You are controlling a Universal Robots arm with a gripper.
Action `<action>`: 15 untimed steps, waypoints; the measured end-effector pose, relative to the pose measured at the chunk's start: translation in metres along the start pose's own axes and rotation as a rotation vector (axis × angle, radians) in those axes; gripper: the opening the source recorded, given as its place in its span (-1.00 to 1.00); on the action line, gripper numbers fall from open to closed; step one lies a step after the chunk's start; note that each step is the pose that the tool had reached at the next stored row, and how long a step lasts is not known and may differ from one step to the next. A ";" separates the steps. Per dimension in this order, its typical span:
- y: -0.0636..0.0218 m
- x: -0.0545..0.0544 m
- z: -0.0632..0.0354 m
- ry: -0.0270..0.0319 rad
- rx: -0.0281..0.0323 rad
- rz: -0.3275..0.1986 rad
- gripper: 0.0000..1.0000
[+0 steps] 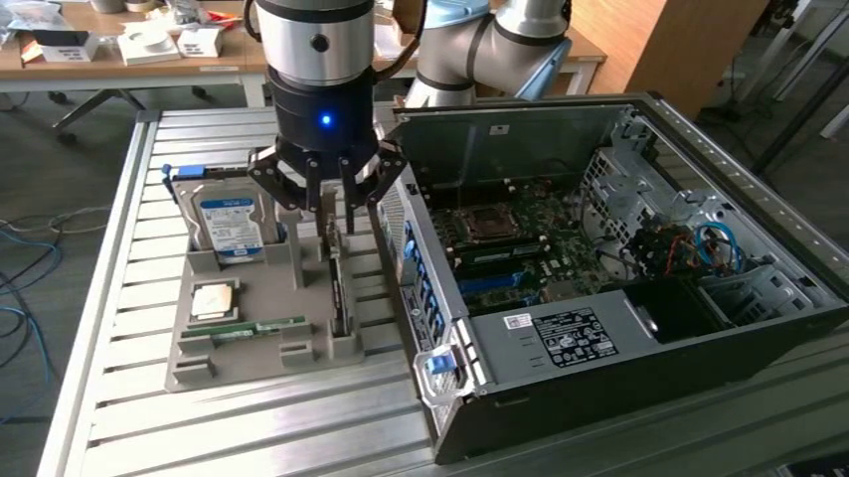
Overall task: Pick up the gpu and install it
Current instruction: 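Pick up the gpu and move the gpu toward the slot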
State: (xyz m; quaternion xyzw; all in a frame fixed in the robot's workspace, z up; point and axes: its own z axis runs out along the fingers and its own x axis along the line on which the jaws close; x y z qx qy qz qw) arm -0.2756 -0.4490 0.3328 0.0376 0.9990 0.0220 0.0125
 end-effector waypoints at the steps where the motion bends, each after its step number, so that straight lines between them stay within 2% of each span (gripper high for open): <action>1: 0.0000 0.000 0.0000 0.0000 0.0000 0.000 -0.29; 4: 0.0000 0.000 0.0000 0.0000 0.0000 0.000 -0.26; 5: 0.0000 0.000 0.0000 0.0000 -0.0001 0.000 -0.15; 9: 0.0000 0.000 0.0001 0.0000 -0.0001 0.000 -0.15; 15: -0.0004 0.000 0.0094 0.0000 -0.0003 0.000 -0.15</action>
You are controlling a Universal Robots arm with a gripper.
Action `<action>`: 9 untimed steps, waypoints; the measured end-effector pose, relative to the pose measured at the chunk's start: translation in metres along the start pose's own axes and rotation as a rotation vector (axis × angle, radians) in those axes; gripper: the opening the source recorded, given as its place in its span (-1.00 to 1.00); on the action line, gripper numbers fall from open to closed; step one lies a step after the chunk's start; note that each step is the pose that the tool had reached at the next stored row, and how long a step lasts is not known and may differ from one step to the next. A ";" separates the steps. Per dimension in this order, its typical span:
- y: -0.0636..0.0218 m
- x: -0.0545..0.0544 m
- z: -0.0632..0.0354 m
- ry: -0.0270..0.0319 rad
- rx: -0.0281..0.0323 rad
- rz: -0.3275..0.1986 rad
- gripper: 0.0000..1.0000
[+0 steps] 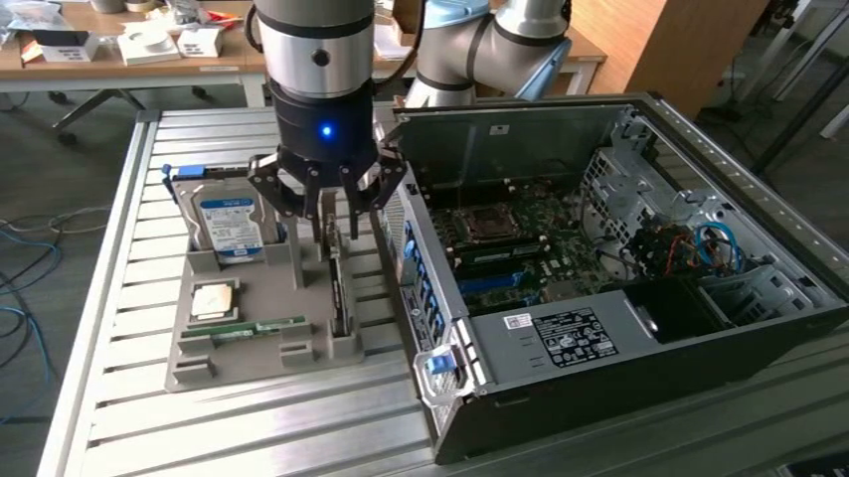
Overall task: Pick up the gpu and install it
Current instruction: 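Pick up the gpu and move the gpu toward the slot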
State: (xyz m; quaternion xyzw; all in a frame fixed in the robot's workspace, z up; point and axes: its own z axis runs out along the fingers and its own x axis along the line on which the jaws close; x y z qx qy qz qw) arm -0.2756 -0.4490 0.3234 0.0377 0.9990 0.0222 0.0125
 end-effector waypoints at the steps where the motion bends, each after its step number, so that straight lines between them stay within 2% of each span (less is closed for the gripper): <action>1: -0.0001 0.000 0.0019 0.0000 0.0001 0.000 -0.15; 9: -0.0008 0.000 0.0164 0.0000 0.0001 0.000 -0.15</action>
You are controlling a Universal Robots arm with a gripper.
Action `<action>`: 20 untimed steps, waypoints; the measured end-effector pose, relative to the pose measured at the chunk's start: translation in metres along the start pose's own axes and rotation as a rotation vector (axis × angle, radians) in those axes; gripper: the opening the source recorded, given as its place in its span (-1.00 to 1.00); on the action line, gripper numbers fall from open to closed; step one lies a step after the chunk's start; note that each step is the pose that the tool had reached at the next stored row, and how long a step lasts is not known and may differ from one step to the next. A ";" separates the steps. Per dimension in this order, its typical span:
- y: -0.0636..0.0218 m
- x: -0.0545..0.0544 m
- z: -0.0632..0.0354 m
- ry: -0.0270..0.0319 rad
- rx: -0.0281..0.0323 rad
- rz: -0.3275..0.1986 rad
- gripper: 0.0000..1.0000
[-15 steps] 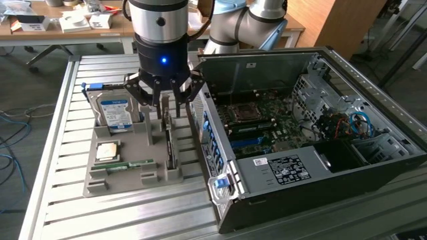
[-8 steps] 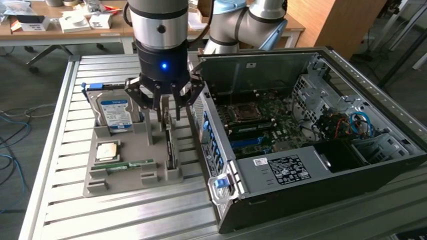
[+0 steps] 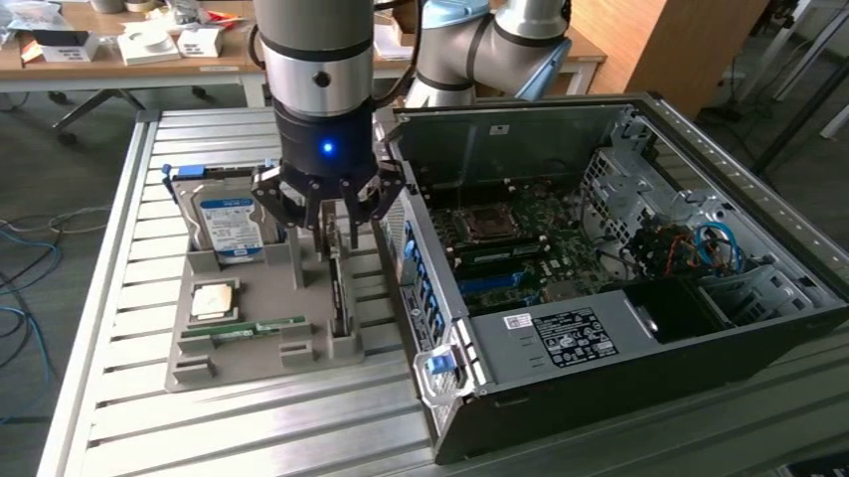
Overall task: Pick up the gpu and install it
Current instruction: 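Pick up the gpu and move the gpu toward the slot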
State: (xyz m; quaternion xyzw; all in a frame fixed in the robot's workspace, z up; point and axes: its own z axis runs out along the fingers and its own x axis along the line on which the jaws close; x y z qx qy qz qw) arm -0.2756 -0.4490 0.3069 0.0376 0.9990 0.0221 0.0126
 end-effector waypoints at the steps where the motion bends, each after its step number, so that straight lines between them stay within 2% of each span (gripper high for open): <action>1: -0.0001 0.000 0.0018 -0.0001 -0.0001 0.000 -0.15; 10: -0.0008 0.000 0.0176 0.0000 0.0000 0.000 -0.15; 16: -0.0008 0.001 0.0183 0.0001 0.0000 0.000 -0.15; 20: -0.0010 0.001 0.0225 -0.0001 -0.0001 0.000 -0.15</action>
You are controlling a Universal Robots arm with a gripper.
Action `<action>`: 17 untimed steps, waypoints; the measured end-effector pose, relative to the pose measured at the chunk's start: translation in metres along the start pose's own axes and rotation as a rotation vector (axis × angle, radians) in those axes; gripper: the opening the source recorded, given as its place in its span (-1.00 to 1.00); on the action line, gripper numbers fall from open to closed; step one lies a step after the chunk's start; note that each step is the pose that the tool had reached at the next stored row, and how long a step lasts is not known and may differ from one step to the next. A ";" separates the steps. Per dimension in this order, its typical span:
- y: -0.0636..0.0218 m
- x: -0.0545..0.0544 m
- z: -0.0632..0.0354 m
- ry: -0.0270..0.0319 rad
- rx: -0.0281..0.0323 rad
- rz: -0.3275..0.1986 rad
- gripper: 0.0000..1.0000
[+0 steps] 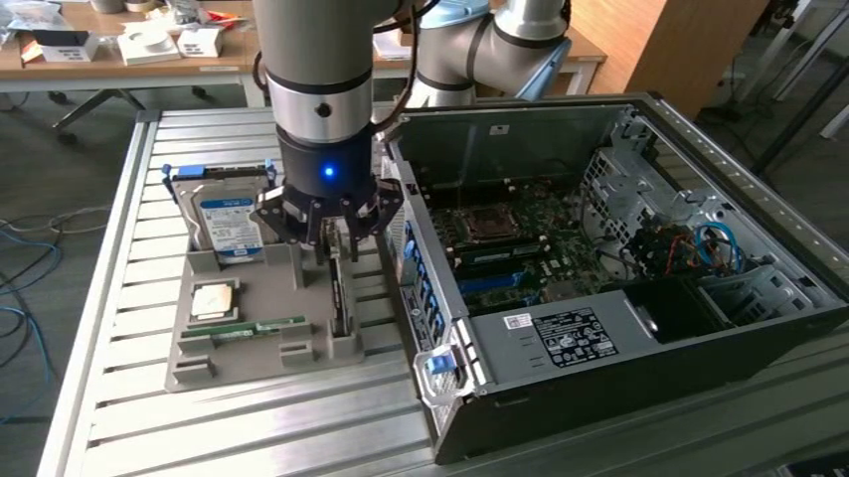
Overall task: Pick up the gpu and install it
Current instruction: 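Pick up the gpu and move the gpu toward the slot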
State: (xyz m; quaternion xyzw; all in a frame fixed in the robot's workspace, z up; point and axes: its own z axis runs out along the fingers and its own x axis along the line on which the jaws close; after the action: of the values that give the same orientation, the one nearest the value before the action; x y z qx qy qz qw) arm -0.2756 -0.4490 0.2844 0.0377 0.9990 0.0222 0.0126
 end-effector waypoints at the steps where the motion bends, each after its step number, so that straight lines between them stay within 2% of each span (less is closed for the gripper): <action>1: -0.0001 0.000 0.0015 0.0000 0.0000 0.000 -0.15; 17: -0.0003 0.000 0.0068 0.0003 0.0002 0.000 -0.15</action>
State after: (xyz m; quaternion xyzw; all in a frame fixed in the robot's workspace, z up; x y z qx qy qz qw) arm -0.2757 -0.4490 0.2776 0.0377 0.9990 0.0221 0.0125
